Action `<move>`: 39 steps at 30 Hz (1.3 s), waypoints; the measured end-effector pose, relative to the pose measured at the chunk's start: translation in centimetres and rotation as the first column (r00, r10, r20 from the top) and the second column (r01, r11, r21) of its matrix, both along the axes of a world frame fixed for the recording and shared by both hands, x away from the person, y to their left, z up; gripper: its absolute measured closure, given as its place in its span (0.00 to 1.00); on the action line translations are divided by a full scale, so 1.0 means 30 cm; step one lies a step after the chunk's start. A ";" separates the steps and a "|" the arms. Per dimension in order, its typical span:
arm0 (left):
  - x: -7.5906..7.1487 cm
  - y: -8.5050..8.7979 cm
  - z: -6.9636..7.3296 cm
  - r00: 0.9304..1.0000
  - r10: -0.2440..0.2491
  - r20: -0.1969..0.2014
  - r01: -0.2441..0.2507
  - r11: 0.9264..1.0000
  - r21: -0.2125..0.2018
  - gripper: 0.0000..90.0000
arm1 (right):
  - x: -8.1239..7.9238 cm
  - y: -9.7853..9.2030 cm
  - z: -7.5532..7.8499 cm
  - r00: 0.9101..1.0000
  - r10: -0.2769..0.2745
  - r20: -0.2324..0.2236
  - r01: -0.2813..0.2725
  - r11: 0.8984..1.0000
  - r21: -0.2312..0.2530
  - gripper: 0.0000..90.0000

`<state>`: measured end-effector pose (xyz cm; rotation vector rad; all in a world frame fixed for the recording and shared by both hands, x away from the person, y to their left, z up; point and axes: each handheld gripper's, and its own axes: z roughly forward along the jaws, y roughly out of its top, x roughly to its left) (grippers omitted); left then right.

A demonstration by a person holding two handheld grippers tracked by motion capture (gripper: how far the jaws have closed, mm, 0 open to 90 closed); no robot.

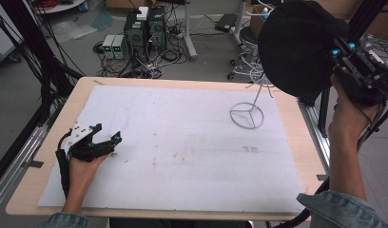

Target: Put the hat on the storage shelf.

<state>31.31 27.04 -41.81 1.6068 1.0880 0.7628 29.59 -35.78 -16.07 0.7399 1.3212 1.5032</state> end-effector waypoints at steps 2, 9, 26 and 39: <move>0.000 0.000 0.000 1.000 -0.002 0.001 0.002 1.000 0.000 0.22 | 0.003 0.000 -0.013 1.000 0.001 -0.006 -0.001 1.000 0.001 0.91; 0.001 -0.003 -0.001 1.000 -0.001 0.001 0.001 1.000 -0.002 0.22 | 0.012 0.004 -0.057 0.999 0.003 -0.034 -0.003 1.000 0.002 0.91; 0.002 -0.003 -0.002 1.000 -0.003 0.000 0.003 1.000 -0.002 0.22 | 0.041 0.022 -0.158 0.997 0.002 -0.072 -0.002 1.000 0.004 0.90; 0.002 -0.003 -0.002 1.000 -0.002 0.000 0.002 1.000 -0.001 0.22 | 0.064 0.035 -0.224 0.994 0.003 -0.110 -0.002 1.000 0.013 0.89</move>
